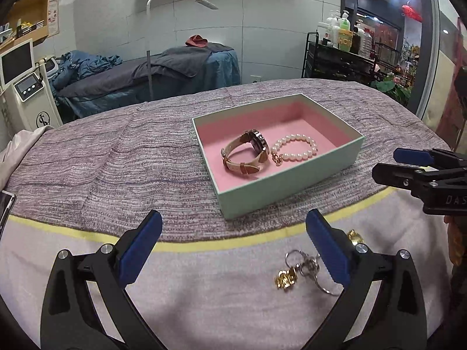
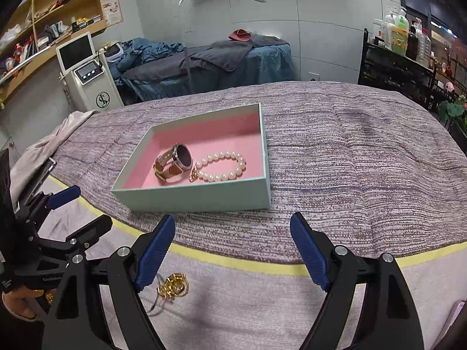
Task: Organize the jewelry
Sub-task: 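Move the right tool toward the silver hoop earring, then grasp the silver hoop earring with the right tool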
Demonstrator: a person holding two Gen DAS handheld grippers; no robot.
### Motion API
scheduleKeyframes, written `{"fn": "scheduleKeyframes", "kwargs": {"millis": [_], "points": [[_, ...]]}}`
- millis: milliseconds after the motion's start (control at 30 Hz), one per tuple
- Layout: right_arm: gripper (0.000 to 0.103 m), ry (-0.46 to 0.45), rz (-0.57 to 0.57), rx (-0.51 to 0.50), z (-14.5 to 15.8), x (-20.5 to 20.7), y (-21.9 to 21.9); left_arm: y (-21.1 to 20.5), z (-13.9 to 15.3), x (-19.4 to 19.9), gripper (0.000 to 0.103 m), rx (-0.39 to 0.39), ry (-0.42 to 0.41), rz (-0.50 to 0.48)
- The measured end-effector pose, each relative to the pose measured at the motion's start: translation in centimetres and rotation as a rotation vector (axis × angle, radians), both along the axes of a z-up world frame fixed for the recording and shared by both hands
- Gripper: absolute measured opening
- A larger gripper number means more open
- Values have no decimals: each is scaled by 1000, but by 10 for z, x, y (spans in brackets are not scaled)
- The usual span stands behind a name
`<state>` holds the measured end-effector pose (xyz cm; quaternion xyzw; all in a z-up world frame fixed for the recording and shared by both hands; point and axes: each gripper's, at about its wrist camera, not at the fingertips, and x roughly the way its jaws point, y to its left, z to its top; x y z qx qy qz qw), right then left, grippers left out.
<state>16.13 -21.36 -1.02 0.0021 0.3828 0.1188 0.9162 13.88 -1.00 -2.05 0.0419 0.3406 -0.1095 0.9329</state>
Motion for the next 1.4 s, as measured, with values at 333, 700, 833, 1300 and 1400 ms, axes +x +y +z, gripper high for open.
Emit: {"fn": "scheduleKeyframes", "kwargs": {"millis": [333,700,833,1300,1400], "points": [[79,8,105,-23,-14,-41,6,-4,-21,-49,97,13,50,-14],[43,164,258,73,-36,-62,34,7,-34,-67,97,-1,84,15],[30,207,266,130,-42,-59,36,6,-35,-67,87,8,94,5],[9,277,239,229,-49,-46,35,-6,-36,-49,54,6,125,-63],[8,249,245,200,-44,-49,36,-11,-38,-42,46,19,138,-87]]}}
